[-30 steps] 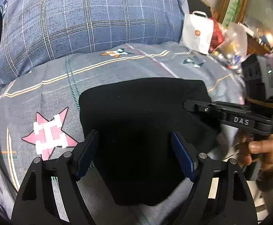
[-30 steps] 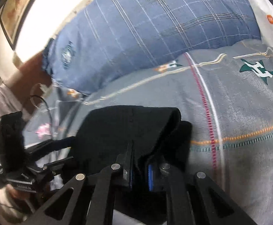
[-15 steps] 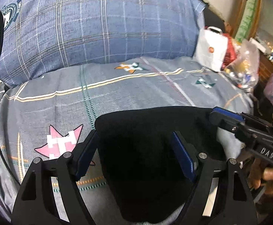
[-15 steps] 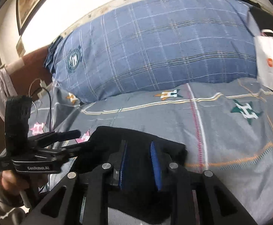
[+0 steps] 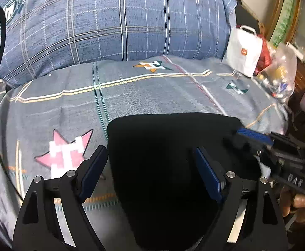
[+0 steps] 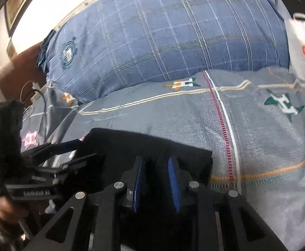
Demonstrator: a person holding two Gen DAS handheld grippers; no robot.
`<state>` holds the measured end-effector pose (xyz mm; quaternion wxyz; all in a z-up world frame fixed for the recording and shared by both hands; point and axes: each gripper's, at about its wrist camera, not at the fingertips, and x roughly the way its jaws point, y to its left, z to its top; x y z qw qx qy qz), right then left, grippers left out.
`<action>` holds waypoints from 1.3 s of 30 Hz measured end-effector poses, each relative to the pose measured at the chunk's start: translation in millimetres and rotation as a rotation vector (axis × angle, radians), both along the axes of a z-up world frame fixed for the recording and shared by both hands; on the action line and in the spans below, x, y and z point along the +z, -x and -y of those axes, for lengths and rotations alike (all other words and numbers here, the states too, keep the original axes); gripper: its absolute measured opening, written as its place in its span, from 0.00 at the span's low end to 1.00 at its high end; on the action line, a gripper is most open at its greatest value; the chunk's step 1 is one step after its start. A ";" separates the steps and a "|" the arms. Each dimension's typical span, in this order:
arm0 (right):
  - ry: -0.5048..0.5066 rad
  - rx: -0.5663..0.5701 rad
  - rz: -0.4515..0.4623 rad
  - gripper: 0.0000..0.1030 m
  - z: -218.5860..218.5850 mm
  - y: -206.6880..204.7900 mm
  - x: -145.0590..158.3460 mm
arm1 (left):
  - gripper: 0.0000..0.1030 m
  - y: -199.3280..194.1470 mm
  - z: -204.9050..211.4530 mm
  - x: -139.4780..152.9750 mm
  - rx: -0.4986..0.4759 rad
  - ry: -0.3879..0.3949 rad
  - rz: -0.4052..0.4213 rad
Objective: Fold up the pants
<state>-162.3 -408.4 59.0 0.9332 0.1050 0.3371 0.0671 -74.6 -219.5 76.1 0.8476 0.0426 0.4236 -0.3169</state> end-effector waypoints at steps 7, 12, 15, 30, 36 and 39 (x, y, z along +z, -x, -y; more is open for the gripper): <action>0.116 0.044 -0.033 0.32 -33.9 43.0 -6.6 | 0.82 30.4 -7.8 2.5 -0.054 -0.039 -0.033; 0.184 0.016 -0.041 0.36 -39.9 48.9 -36.8 | 0.82 36.1 1.5 -30.6 -0.050 -0.103 -0.106; 0.162 -0.001 -0.039 0.36 -37.8 50.3 -33.4 | 0.82 35.8 -3.2 -31.6 -0.032 -0.064 -0.129; 0.058 -0.076 -0.012 0.37 -24.5 57.1 -2.9 | 0.82 41.0 -12.3 6.1 0.015 -0.045 0.000; 0.106 -0.109 -0.042 0.40 -27.1 55.3 -16.2 | 0.82 39.1 -7.0 -11.3 0.015 -0.070 -0.028; 0.033 -0.139 -0.075 0.42 -14.2 56.2 -27.5 | 0.82 38.9 -2.6 -25.9 0.000 -0.083 -0.072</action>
